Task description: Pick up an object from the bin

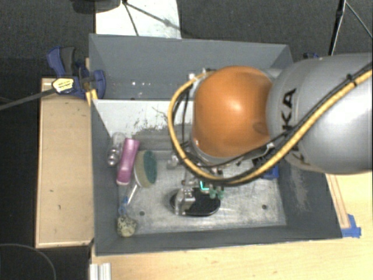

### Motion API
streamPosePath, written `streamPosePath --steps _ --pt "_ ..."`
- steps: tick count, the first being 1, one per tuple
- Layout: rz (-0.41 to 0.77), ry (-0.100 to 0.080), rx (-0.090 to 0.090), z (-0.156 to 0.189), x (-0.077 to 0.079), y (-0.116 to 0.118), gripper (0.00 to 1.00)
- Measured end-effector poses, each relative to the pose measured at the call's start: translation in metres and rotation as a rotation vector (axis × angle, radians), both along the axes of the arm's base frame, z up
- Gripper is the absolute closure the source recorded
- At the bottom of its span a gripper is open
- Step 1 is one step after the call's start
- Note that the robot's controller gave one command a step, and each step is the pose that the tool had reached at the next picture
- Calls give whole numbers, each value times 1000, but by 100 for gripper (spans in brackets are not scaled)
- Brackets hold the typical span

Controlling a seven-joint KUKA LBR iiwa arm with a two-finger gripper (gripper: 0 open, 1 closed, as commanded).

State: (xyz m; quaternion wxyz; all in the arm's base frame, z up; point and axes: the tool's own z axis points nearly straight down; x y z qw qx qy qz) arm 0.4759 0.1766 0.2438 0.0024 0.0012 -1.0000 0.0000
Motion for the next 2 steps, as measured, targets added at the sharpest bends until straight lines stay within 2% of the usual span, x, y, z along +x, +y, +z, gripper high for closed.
streamPosePath --steps 1,2 --pt "573 -2 1 -163 23 -79 0" --pt "568 -5 3 -160 24 -77 100"
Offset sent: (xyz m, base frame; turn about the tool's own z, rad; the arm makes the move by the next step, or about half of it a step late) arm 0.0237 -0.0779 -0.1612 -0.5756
